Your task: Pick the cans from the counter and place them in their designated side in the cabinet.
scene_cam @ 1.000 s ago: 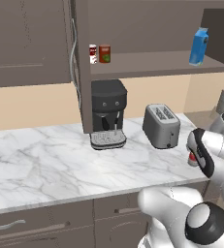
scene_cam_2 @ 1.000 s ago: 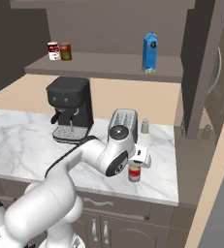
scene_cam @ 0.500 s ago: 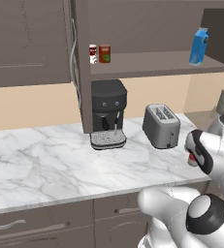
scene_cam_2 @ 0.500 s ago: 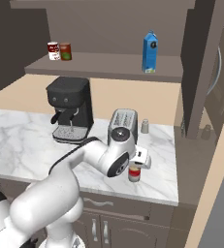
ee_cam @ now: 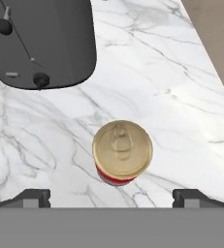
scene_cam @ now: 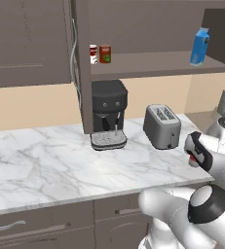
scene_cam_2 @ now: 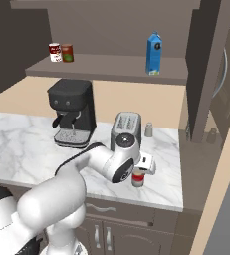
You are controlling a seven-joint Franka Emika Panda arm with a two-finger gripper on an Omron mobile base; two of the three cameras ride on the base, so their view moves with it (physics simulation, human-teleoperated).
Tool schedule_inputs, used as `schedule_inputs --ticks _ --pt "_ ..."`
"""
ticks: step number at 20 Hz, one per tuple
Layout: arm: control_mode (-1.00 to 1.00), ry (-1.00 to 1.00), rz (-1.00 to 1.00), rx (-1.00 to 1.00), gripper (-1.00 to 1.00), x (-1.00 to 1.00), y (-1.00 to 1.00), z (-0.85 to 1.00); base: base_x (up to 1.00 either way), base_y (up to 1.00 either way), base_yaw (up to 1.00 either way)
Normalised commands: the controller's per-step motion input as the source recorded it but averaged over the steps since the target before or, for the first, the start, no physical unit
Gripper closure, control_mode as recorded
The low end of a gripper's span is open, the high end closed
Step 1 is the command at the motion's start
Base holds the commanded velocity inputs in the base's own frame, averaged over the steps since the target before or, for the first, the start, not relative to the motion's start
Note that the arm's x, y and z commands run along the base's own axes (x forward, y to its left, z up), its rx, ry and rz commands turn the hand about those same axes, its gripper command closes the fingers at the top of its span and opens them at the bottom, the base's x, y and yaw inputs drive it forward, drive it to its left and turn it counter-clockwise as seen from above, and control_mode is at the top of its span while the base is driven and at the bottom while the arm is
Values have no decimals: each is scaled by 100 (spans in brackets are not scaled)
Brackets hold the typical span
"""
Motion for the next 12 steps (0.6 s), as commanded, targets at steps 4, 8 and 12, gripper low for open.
schedule_inputs --ticks 4,8,12 --pt "-100 0 0 0 -100 11 -2 -15 0 0 0" --pt "-100 0 0 0 -100 11 -4 -15 0 0 0" --pt "-100 0 0 0 -100 10 -6 -15 0 0 0"
